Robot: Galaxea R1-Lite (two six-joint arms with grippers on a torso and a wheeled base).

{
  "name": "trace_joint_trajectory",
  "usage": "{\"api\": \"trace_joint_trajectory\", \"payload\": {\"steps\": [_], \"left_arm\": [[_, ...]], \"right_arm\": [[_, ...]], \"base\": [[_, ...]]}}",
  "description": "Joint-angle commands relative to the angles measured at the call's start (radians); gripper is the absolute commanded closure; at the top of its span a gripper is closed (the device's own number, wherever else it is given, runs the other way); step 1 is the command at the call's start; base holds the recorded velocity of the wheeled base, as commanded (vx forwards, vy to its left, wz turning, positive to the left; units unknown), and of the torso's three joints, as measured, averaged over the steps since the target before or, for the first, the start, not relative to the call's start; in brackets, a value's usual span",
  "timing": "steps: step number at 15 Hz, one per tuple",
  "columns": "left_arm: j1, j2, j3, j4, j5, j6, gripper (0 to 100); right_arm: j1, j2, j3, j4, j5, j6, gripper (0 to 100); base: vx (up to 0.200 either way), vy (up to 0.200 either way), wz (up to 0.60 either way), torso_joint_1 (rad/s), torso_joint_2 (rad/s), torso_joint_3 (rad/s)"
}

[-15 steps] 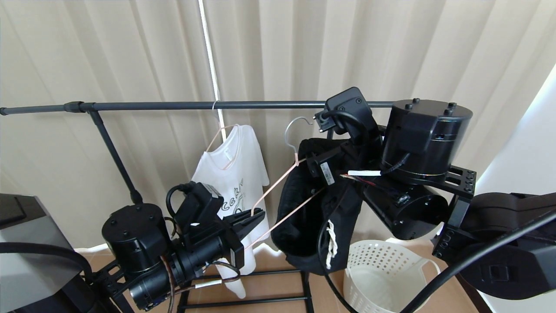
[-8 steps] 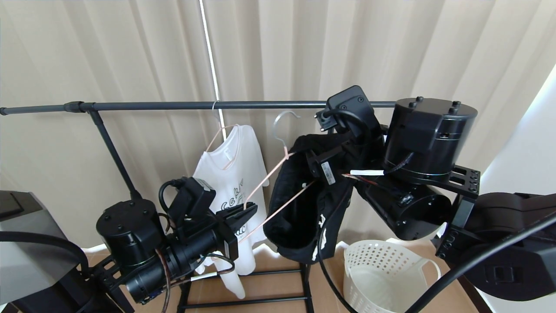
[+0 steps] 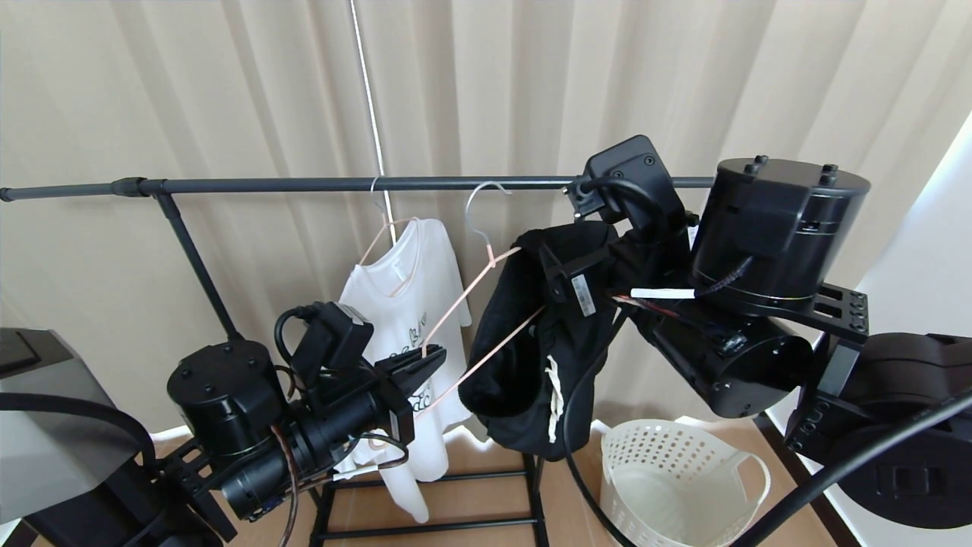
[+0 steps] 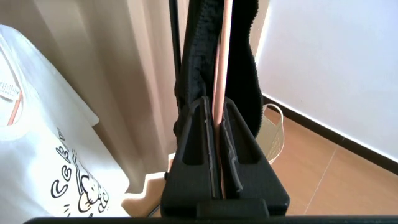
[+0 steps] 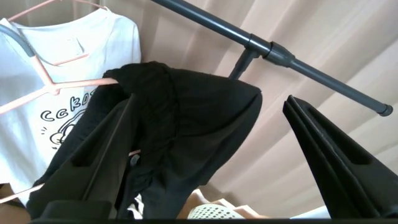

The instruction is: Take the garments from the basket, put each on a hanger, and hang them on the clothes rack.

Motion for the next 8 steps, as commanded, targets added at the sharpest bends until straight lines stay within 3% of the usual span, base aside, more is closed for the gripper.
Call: {"api": "trace_joint_trajectory", "payload": {"steps": [1,3,8], "left_arm": [[0.018,0.014,0.002,-0.001,-0.005,0.002,100],[0.068,0.034,-0.003,-0.001,-0.087,0.002,100],[0.212,0.029,0.004,-0.001,-0.38,0.014,100]], "right_arm": [[-0.003,-0.027,0.013,0.002,0.002,0.0,0],[-0.069,-0.079,0.038,0.025,0.072,0.001,0],[-0.266,-0.301,0.073,0.364,0.568,0.001,0]], "base": [[0.0,0.0,0.0,0.0,0.0,0.0],[0.0,0.0,0.0,0.0,0.0,0.0],[0.0,0.0,0.0,0.0,0.0,0.0]]}}
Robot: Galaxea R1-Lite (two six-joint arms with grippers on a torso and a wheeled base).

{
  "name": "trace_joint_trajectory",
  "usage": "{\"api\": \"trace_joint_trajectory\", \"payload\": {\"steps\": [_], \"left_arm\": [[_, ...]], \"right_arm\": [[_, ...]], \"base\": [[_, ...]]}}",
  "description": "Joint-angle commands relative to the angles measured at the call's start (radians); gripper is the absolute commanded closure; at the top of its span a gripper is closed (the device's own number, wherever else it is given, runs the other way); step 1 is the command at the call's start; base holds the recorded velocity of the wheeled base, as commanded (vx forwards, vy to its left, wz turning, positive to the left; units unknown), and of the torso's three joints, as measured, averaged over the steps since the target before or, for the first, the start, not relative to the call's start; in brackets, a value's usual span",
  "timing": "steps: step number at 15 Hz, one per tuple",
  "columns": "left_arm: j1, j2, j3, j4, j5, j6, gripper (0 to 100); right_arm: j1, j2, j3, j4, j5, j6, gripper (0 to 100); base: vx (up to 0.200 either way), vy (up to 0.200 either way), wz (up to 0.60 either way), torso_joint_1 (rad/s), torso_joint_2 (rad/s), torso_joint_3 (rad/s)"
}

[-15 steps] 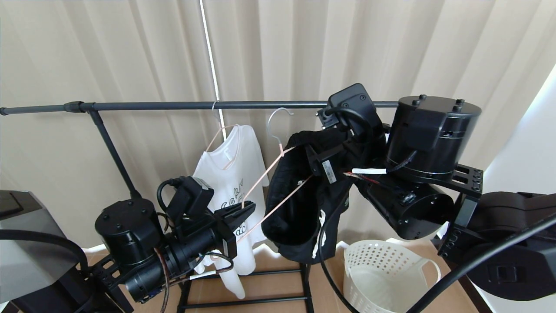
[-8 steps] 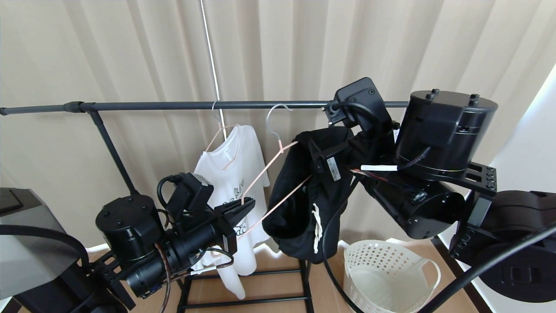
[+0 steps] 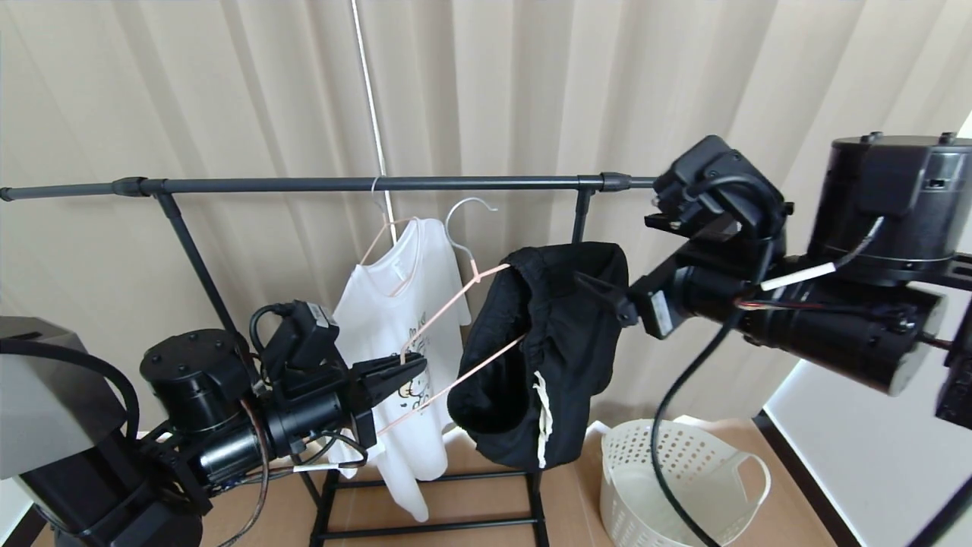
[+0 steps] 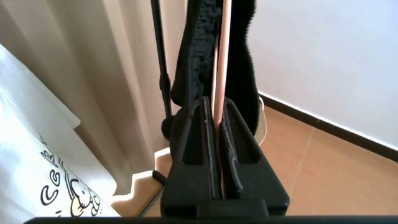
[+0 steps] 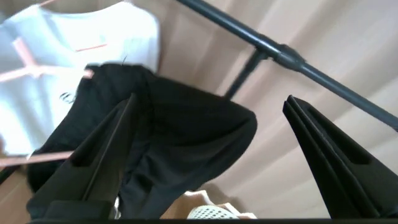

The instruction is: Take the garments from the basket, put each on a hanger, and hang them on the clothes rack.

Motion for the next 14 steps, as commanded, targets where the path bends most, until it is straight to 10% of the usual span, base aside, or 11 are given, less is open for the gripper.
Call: {"api": "trace_joint_trajectory", "payload": {"steps": [1,4,6,8,14], "left_arm": [[0.042,0.002,0.002,-0.001,-0.062,0.007,100],[0.065,0.004,0.002,-0.001,-0.229,0.054,100],[0.065,0.004,0.003,-0.001,-0.241,0.06,100],[0.054,0.002,0.038,-0.001,-0.31,0.111,100],[0.0,-0.001,0.052,-0.001,-0.32,0.14,100]], "right_arm": [[-0.107,-0.127,0.003,0.109,0.121,-0.001,0],[-0.234,-0.099,-0.163,0.423,0.408,-0.138,0],[-0.242,-0.092,-0.191,0.463,0.425,-0.161,0],[-0.282,0.049,-0.487,0.928,0.663,-0.406,0],[-0.282,0.144,-0.576,1.11,0.884,-0.552,0]], "base": [[0.0,0.0,0.0,0.0,0.0,0.0],[0.0,0.0,0.0,0.0,0.0,0.0],[0.0,0.0,0.0,0.0,0.0,0.0],[0.0,0.0,0.0,0.0,0.0,0.0],[0.0,0.0,0.0,0.0,0.0,0.0]]}}
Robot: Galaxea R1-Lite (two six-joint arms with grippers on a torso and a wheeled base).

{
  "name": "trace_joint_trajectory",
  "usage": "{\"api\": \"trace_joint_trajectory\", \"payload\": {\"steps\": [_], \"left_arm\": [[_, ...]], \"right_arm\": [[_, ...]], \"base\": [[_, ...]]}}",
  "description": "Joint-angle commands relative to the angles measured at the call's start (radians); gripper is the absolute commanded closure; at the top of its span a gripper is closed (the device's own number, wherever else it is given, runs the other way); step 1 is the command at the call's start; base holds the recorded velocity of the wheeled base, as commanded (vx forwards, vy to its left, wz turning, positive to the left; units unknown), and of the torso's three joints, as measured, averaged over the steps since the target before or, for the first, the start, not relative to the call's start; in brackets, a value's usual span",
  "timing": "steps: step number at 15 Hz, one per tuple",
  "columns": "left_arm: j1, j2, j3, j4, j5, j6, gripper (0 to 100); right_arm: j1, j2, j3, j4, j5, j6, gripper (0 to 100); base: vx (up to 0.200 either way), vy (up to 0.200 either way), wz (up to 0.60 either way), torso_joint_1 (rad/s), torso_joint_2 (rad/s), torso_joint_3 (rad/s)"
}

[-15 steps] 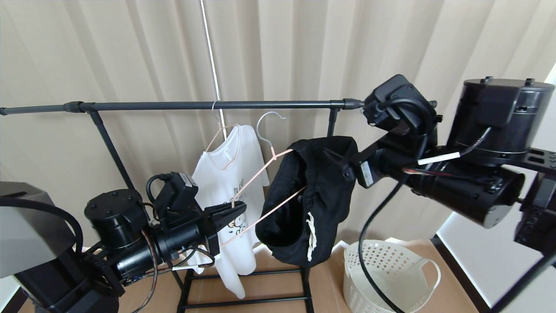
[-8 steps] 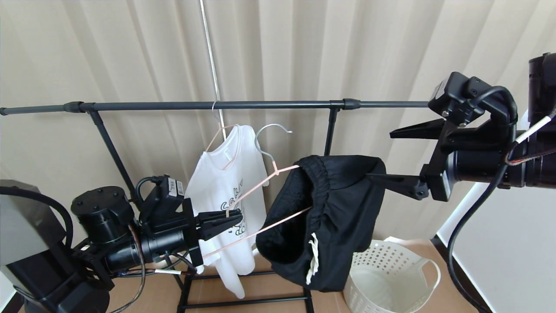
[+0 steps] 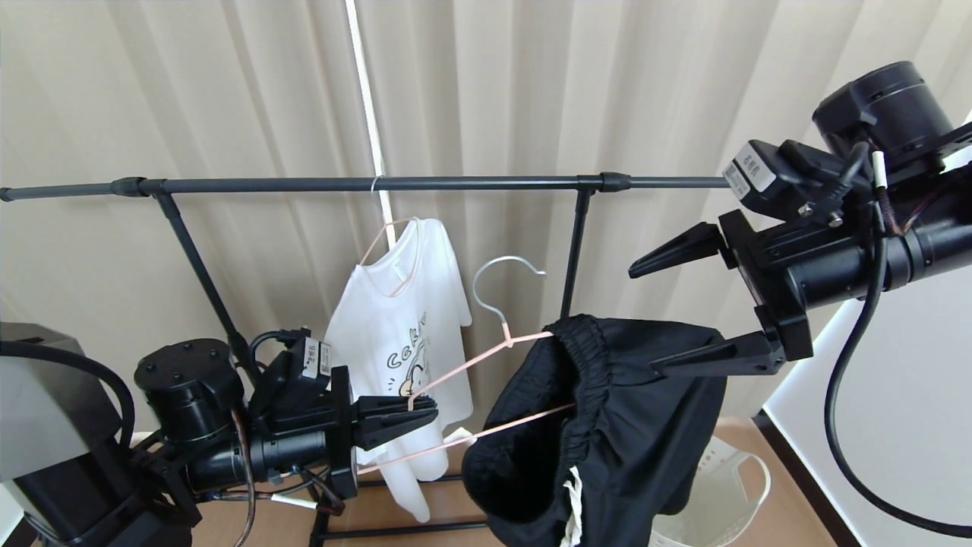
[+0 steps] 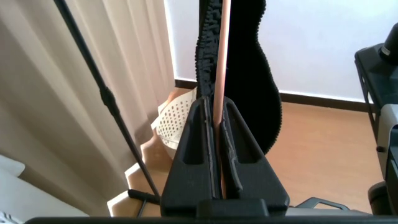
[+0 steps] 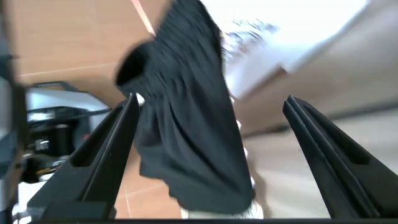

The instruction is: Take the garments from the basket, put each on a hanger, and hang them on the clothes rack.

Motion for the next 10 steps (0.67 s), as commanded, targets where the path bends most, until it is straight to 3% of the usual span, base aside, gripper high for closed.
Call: {"api": "trace_joint_trajectory", "payload": {"steps": [1,10], "left_arm": [[-0.009,-0.002,0.011,-0.001,0.0,0.004,100],[-0.037,-0.011,0.019,-0.001,0.002,0.008,100]], "right_arm": [[0.007,0.036,0.021,0.001,0.014,-0.002,0],[0.028,0.101,0.041,-0.014,0.011,0.003,0]], "base": [[0.0,0.0,0.0,0.0,0.0,0.0],[0.0,0.0,0.0,0.0,0.0,0.0]]}}
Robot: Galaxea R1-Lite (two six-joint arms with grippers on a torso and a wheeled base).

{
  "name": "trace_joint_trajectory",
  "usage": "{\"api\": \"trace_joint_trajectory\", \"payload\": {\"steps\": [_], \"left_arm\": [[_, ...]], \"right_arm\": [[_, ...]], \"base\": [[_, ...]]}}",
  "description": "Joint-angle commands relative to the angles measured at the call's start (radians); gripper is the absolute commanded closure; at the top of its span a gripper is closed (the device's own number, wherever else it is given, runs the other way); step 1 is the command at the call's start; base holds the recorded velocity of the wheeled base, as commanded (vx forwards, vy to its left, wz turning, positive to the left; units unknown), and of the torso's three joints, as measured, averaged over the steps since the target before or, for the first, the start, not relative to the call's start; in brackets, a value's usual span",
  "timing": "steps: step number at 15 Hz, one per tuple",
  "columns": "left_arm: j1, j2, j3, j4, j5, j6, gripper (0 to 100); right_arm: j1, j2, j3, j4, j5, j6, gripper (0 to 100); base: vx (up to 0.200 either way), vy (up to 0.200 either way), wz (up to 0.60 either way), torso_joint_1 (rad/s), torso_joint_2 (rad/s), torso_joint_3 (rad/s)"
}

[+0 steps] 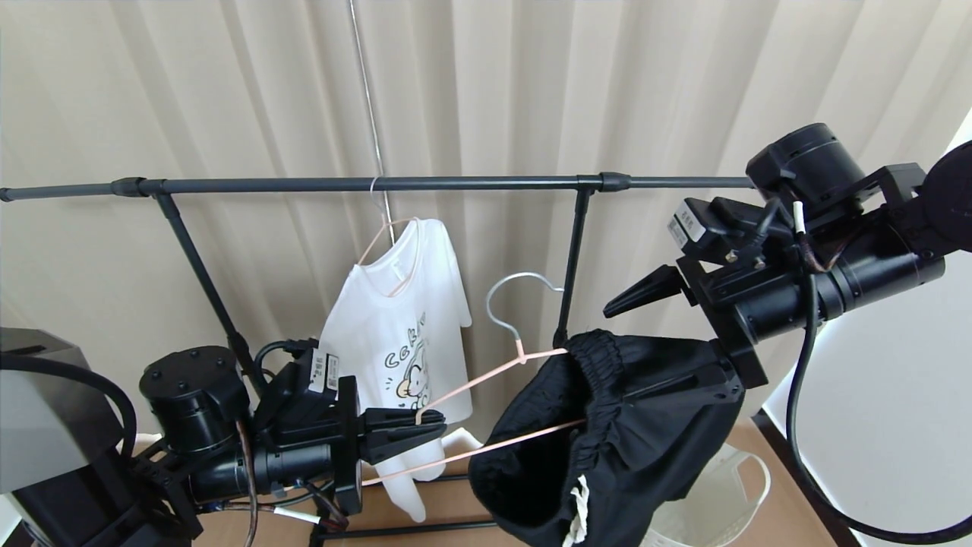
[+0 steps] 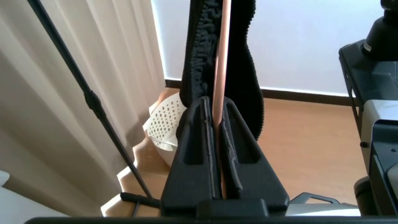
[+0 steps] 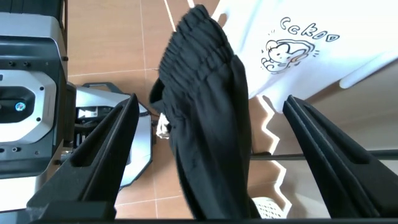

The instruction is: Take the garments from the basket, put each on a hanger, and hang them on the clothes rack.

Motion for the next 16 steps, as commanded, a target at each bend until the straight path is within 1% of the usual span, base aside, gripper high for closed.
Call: {"api": "trace_joint_trajectory", "payload": {"steps": [1,8,16], "left_arm": [[-0.002,-0.005,-0.003,-0.001,-0.001,-0.001,100],[-0.011,-0.006,-0.014,-0.001,-0.001,0.001,100],[-0.037,-0.01,-0.018,-0.001,0.001,0.004,100]], "right_arm": [[0.001,0.022,-0.008,0.0,0.001,0.0,0],[0.007,0.034,-0.035,0.004,-0.007,0.003,0],[0.013,0.051,-0.038,0.002,-0.01,0.004,0]], "base": [[0.0,0.0,0.0,0.0,0.0,0.0],[0.0,0.0,0.0,0.0,0.0,0.0],[0.0,0.0,0.0,0.0,0.0,0.0]]}}
